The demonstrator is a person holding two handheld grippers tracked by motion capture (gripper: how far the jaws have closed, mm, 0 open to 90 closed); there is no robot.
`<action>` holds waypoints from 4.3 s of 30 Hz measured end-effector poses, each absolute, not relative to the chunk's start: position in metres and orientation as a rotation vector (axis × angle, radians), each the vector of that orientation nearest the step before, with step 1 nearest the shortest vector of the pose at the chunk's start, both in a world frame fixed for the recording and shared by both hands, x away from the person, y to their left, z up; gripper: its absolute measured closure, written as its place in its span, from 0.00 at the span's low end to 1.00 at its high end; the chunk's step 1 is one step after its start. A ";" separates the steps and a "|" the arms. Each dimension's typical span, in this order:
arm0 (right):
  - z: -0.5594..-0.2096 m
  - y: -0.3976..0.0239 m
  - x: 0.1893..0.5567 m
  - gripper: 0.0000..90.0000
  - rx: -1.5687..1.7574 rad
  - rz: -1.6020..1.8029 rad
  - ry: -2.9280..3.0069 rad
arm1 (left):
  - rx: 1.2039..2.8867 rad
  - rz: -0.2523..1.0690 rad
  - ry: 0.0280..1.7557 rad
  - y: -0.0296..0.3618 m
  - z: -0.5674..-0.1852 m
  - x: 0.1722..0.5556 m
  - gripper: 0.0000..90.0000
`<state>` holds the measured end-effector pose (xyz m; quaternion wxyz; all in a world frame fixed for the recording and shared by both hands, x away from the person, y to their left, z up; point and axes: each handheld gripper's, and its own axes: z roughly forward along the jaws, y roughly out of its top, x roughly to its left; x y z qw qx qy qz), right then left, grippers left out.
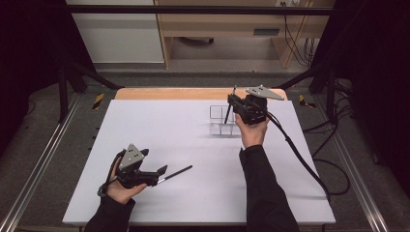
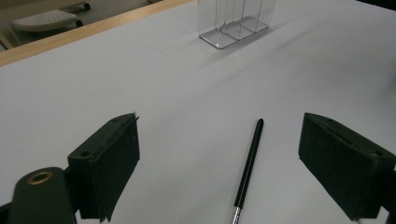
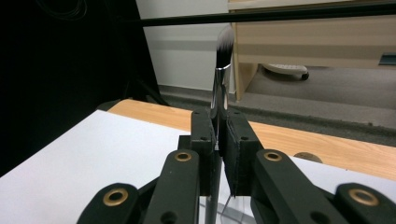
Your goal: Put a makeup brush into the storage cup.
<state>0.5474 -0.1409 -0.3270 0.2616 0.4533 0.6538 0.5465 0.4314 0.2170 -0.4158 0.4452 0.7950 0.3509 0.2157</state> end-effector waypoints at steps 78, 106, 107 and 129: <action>-0.389 -0.127 0.593 0.93 1.351 1.299 1.771 | 1.947 0.522 0.859 0.221 -0.412 0.430 0.12; -0.402 -0.131 0.579 0.66 1.374 1.251 1.846 | 1.948 0.525 0.868 0.222 -0.412 0.431 0.12; -0.402 -0.132 0.577 0.63 1.366 1.262 1.847 | 1.947 0.525 0.870 0.223 -0.412 0.431 0.12; -0.383 -0.160 0.509 0.18 1.220 1.389 1.881 | 1.938 0.514 0.887 0.226 -0.414 0.433 0.11</action>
